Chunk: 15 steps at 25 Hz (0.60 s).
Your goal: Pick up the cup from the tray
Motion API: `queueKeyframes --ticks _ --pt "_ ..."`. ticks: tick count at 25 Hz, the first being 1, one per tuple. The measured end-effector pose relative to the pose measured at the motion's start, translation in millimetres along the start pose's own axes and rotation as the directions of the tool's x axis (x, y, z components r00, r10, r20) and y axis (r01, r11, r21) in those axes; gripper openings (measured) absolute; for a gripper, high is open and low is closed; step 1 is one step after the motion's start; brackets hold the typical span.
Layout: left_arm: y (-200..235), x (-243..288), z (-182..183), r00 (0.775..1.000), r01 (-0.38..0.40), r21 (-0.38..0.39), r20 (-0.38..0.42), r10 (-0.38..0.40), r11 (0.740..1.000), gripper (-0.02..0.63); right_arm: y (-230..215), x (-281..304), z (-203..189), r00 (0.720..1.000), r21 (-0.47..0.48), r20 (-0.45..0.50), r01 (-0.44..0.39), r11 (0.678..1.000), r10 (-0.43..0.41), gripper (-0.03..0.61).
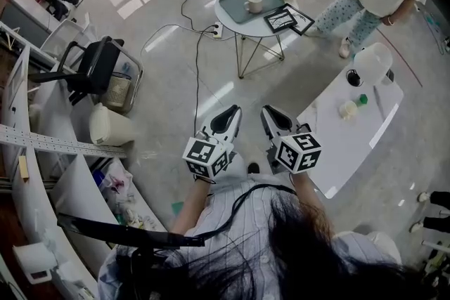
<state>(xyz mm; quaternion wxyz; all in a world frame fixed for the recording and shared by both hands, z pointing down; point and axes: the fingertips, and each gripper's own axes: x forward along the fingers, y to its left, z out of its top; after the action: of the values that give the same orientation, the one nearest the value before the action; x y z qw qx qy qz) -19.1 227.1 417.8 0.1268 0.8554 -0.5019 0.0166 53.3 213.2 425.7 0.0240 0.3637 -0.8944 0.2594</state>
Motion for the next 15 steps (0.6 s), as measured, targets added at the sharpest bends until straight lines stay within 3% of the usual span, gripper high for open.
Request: queueKeyframes --ticks 11,15 --pt "21 33 4 1.0 0.02 0.0 -0.002 -0.02 1.0 0.024 -25 28 8 1.0 0.02 -0.009 0.009 1.0 -0.009 0.043" --pt "43 52 5 0.999 0.034 -0.007 -0.017 -0.034 0.999 0.053 -35 52 16 1.0 0.016 -0.017 0.018 1.0 -0.017 0.043"
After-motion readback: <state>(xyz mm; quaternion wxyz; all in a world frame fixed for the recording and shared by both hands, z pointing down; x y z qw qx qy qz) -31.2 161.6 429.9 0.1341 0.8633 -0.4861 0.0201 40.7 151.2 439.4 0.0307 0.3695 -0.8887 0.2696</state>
